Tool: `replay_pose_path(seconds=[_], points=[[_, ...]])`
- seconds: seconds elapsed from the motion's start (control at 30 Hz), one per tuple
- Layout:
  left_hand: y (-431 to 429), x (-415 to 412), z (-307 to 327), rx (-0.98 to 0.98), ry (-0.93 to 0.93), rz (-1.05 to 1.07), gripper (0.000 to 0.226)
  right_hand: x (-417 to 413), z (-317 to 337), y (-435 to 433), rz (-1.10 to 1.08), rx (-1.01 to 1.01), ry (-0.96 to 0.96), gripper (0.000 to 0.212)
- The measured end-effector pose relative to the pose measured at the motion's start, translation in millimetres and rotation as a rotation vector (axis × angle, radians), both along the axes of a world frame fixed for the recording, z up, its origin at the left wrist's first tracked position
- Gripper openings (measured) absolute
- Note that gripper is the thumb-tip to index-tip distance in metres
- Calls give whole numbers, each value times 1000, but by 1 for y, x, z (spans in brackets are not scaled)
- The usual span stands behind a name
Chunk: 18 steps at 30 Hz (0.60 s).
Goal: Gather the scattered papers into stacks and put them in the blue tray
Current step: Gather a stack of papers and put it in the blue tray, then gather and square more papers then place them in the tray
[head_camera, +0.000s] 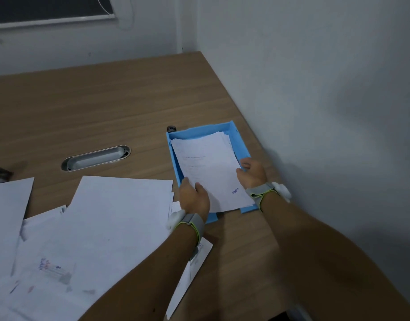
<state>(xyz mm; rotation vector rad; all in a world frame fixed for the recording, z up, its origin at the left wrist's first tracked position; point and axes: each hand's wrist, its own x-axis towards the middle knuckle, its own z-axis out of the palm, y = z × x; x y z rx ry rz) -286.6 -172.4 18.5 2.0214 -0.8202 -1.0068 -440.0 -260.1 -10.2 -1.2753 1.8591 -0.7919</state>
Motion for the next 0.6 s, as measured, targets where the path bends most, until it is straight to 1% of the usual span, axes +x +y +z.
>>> replay_pose_path(seconds=[0.13,0.23,0.37,0.47,0.6], points=[[8,5,7,-68,-96,-35,43,6,7,-6,-19,-9,-37,33],[13,26,15,-92,-96,-24,41,28,18,-10,-16,-32,-55,28],[22,75,22,-79,-62,82,39,66,31,-4,1,-43,-89,23],[43,131,21,-86,-79,166,37,102,35,9,67,-11,-137,21],[69,193,16,-43,-118,281,36,144,36,29,129,44,-177,16]])
